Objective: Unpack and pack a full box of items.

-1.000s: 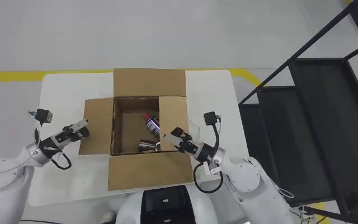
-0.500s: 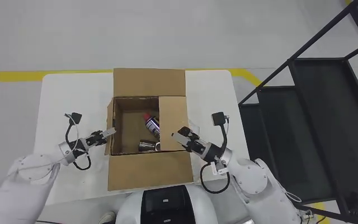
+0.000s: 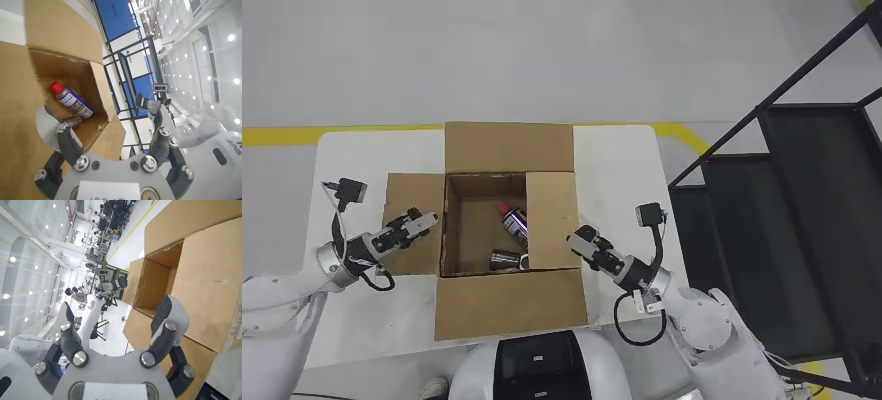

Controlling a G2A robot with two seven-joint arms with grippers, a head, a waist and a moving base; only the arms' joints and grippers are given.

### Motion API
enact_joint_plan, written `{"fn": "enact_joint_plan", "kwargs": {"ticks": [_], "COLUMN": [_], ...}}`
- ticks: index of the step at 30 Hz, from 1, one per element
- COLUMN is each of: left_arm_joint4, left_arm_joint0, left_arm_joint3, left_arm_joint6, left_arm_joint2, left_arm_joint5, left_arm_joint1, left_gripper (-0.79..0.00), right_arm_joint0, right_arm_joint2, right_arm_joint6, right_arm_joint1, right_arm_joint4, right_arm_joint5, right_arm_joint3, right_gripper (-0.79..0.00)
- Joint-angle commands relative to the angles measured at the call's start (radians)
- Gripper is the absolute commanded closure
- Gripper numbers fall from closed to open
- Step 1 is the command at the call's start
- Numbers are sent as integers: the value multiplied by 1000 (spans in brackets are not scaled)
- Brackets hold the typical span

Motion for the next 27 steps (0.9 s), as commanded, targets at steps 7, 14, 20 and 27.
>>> {"fn": "enact_joint_plan", "kwargs": {"ticks": [7, 14, 20, 27], "left_arm_joint4": [195, 258, 251, 251], "left_arm_joint0": [-184, -388, -402, -402], "left_arm_joint3": [-29, 173, 193, 193], "left_arm_joint6": [99, 241, 254, 254], "left_arm_joint2": [273, 540, 556, 556], "left_arm_joint5": [166, 219, 219, 219], "left_arm_joint1": [-36, -105, -112, -112], "left_gripper": [-785, -785, -785, -785], "right_arm_joint0": [-27, -43, -21, -21], "right_arm_joint2": [34, 47, 36, 36], "right_arm_joint6": [-42, -52, -31, -31], "right_arm_joint1": [3, 7, 8, 8], "right_arm_joint4": [68, 100, 103, 103], "right_arm_joint5": [-64, -95, -94, -94], "right_arm_joint3": [52, 95, 116, 116], "right_gripper": [-785, -785, -785, -785]}}
